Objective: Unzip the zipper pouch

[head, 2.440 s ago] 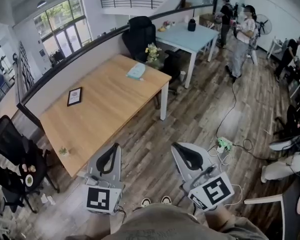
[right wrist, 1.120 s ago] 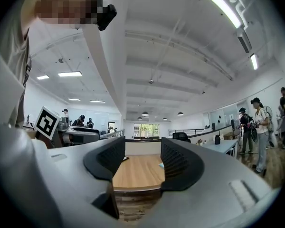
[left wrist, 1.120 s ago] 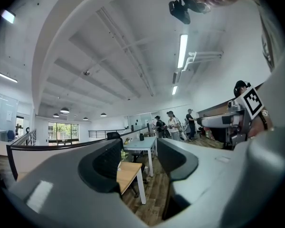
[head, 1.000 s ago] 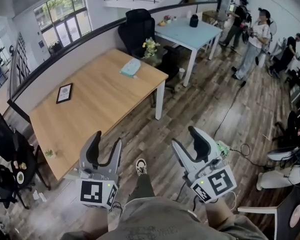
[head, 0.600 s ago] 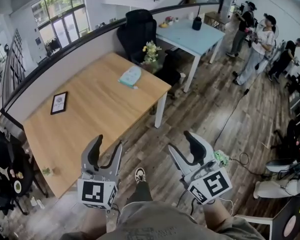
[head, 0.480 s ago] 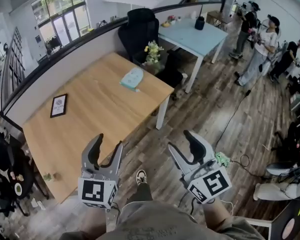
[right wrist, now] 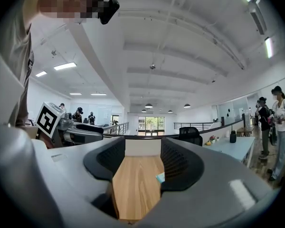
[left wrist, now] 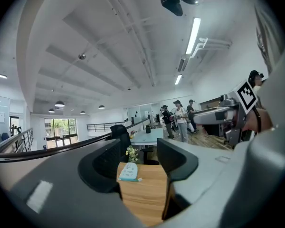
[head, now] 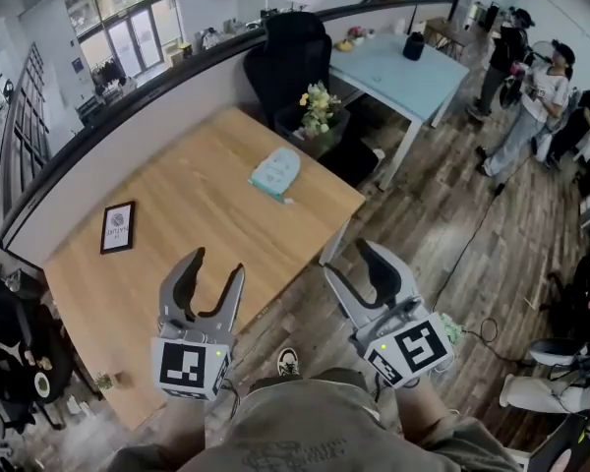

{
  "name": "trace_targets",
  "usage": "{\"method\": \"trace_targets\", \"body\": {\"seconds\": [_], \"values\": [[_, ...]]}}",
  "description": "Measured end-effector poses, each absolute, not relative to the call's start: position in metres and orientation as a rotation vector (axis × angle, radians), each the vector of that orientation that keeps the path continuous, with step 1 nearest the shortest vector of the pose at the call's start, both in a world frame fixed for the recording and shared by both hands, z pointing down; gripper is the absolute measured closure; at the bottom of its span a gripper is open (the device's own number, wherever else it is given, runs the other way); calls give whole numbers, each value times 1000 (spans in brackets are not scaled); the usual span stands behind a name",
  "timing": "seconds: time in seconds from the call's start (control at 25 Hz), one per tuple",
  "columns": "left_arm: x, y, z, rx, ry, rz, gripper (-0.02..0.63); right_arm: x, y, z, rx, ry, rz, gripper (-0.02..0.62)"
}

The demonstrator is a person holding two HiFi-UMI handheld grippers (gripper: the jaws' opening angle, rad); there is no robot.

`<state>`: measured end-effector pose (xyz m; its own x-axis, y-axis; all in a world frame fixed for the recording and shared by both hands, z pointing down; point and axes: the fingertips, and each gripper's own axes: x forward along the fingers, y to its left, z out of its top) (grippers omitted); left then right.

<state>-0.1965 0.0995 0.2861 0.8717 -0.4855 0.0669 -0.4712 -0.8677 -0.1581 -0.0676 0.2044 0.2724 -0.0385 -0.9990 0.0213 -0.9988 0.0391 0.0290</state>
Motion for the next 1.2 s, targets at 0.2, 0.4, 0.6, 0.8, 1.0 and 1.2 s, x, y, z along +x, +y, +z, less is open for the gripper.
{"method": "trace_targets", "body": {"seconds": [0.2, 0.4, 0.6, 0.8, 1.0, 1.2], "values": [[-182, 62, 288, -2903, 791, -173, 377, -45, 167, 278, 2124, -2246, 13, 377], [-154, 30, 291, -2881, 830, -170, 377, -8, 136, 290, 2105, -2249, 37, 377], [-120, -7, 296, -2857, 923, -174, 377, 34, 93, 302, 2042, -2305, 58, 377], [-86, -47, 298, -2811, 1044, -221, 377, 79, 38, 309, 1929, -2382, 85, 377], [-51, -86, 301, -2767, 1196, -280, 377, 119, -20, 310, 1763, -2487, 104, 377], [-22, -116, 303, -2703, 1367, -324, 377, 151, -73, 313, 1567, -2593, 106, 377]]}}
